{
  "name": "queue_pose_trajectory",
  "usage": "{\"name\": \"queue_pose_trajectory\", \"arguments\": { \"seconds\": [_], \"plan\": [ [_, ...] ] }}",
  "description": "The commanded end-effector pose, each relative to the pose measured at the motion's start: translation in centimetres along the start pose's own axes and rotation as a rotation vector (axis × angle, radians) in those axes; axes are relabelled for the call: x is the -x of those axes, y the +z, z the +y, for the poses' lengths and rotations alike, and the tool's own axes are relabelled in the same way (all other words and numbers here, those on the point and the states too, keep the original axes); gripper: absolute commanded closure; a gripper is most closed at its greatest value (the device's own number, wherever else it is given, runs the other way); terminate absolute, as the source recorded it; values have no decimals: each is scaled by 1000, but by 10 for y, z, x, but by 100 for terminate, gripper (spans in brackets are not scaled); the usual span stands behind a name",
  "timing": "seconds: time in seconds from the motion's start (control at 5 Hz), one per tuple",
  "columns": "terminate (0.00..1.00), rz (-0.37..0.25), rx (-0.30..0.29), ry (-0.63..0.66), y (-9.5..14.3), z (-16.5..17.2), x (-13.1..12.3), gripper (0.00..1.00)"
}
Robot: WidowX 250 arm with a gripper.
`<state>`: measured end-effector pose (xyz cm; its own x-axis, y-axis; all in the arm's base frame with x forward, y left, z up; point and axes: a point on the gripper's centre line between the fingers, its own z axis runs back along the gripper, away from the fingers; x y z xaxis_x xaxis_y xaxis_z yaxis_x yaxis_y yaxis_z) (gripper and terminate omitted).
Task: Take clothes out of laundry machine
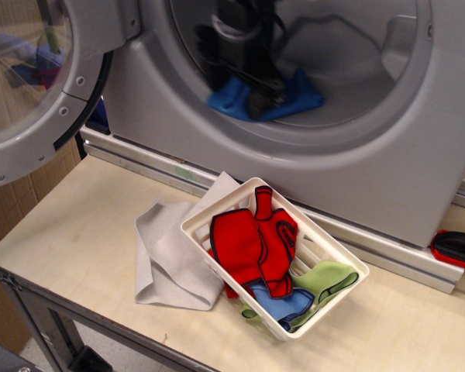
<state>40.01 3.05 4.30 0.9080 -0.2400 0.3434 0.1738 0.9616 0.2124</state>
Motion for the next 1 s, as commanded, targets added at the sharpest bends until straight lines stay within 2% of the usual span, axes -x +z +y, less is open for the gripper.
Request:
{"name": "queue_pose_trajectory", "arguments": {
  "seconds": [0.0, 0.2, 0.4, 0.6, 0.8],
  "plan": [
    [0, -113, -18, 37, 31, 5, -14, 100],
    [0, -112, -32, 93, 49, 3, -5, 100],
    [0, -92, -1, 178, 70, -7, 12, 100],
    [0, -72, 91, 242, 81, -40, 32, 100],
    [0, -45, 157, 225, 78, -81, 46, 100]
  ]
}}
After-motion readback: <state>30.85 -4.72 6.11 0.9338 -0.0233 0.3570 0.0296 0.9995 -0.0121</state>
